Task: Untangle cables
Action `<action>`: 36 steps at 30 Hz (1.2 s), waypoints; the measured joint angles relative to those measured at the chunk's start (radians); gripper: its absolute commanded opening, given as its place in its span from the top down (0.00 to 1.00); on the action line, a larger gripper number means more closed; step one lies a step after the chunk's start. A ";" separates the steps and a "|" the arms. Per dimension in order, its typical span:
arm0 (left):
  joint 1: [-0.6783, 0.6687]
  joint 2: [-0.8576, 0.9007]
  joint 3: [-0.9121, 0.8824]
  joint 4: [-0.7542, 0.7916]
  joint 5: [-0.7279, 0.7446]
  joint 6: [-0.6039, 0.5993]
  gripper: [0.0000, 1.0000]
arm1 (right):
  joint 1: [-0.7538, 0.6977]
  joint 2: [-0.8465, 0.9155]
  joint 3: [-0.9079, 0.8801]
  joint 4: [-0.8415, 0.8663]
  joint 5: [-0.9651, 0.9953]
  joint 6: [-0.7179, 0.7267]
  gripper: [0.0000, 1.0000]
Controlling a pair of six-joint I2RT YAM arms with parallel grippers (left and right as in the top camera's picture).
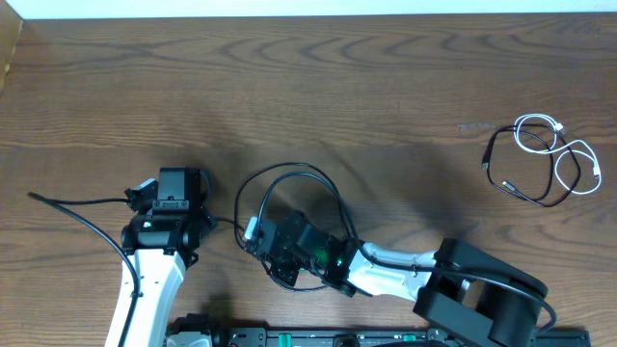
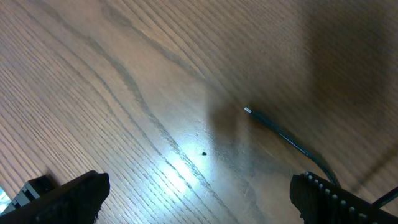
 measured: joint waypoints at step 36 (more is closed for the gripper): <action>0.000 0.000 0.000 0.000 0.000 0.000 0.02 | 0.065 0.000 0.000 -0.005 0.127 0.115 0.71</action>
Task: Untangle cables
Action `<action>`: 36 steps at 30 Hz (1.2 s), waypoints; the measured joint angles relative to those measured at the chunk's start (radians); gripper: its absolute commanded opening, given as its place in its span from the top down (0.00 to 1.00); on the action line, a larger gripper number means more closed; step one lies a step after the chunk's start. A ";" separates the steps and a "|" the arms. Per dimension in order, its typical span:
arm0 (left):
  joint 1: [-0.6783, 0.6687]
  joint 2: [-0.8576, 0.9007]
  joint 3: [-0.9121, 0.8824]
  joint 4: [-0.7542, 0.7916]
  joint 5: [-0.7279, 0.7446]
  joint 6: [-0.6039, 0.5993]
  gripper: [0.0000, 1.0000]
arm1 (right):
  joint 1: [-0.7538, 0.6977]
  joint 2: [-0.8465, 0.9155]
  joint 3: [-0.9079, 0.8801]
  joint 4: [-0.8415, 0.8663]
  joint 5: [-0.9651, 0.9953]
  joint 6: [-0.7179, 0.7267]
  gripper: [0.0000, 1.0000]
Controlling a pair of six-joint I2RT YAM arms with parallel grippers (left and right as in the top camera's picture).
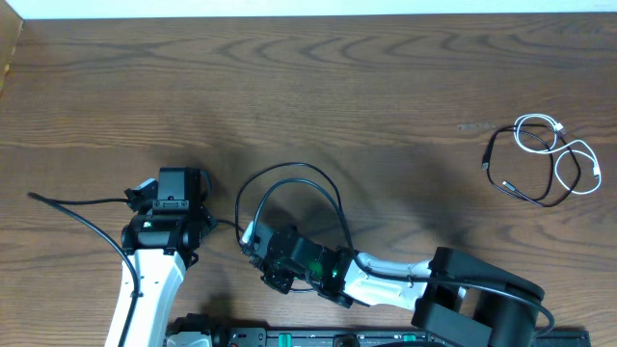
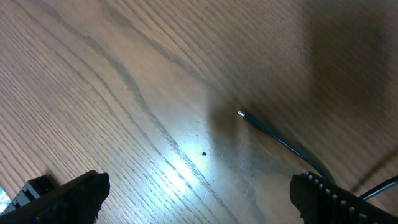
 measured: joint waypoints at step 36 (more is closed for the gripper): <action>0.000 0.000 0.000 0.000 0.000 0.000 0.02 | 0.091 0.114 0.094 -0.036 0.191 -0.078 0.27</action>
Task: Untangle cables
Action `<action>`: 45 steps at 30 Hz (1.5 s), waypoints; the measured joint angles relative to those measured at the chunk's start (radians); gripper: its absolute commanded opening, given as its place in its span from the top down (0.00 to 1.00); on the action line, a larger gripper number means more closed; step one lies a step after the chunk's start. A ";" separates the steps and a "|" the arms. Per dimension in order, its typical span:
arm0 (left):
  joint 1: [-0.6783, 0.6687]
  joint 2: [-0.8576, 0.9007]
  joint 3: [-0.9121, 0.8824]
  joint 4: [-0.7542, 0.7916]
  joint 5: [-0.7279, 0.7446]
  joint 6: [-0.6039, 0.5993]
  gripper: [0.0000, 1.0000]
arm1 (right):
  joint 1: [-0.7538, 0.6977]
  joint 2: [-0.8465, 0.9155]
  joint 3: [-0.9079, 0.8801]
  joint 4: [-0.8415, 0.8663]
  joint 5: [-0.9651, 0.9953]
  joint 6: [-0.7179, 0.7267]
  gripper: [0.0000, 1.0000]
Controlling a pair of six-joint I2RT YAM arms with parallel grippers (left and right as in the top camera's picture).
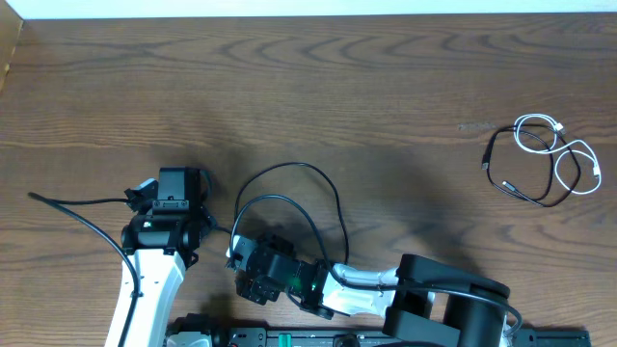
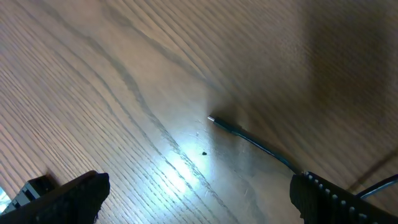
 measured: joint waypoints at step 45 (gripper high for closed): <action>0.000 0.000 0.000 0.000 0.000 0.000 0.02 | -0.253 -0.014 0.025 -0.127 0.189 -0.194 0.99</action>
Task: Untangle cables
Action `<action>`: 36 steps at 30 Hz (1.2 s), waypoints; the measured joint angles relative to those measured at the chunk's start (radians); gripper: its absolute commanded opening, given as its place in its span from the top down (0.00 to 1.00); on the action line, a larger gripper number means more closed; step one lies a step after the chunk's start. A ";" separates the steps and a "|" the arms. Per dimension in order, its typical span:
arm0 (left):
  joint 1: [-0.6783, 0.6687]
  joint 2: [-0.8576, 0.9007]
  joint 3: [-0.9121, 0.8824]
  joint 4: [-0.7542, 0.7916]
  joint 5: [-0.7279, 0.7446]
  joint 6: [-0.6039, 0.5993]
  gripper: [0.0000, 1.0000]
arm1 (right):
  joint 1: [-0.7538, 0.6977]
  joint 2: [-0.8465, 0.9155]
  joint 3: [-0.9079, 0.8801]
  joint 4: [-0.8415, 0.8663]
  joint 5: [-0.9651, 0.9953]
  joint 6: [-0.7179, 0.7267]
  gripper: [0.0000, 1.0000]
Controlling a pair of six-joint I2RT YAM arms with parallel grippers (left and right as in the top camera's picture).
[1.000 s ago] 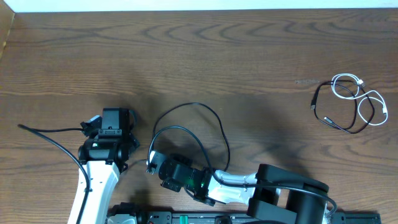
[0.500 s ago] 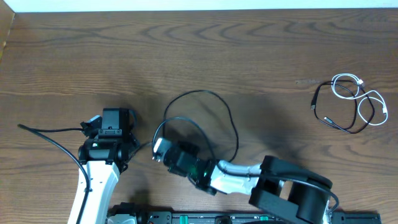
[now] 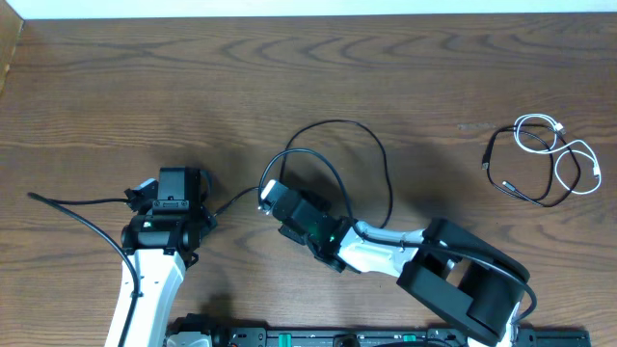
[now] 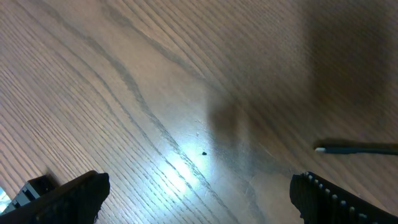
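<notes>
A long black cable [image 3: 339, 122] lies in two loops on the wooden table [image 3: 308, 67] at the middle of the overhead view. My right gripper [image 3: 273, 198] sits at the loops' left end, shut on the cable beside a white tip. A free end runs left toward my left gripper [image 3: 178, 181]. In the left wrist view that end [image 4: 351, 149] pokes in from the right edge. The left gripper [image 4: 199, 194] is open, its fingers [image 4: 71, 194] wide apart over bare wood with nothing between them.
A small tangle of one black and one white cable [image 3: 542, 159] lies at the far right. A black lead [image 3: 77, 217] trails left from the left arm. The table's far edge [image 3: 308, 15] runs along the top.
My right gripper has moved away from the front edge and to the right, and the cable loops have shifted right with it. The cable's free end has drawn back to the right edge of the left wrist view.
My right gripper held the black cable near the front middle, with the free end by the left gripper. At each following moment it was farther left and the end reached farther under the left gripper. Now it is back up and right. The left arm stayed put, open.
</notes>
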 measured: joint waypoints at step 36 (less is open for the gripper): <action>0.000 0.000 0.000 0.000 0.000 0.000 0.02 | -0.069 -0.200 -0.027 -0.181 -0.370 0.115 0.99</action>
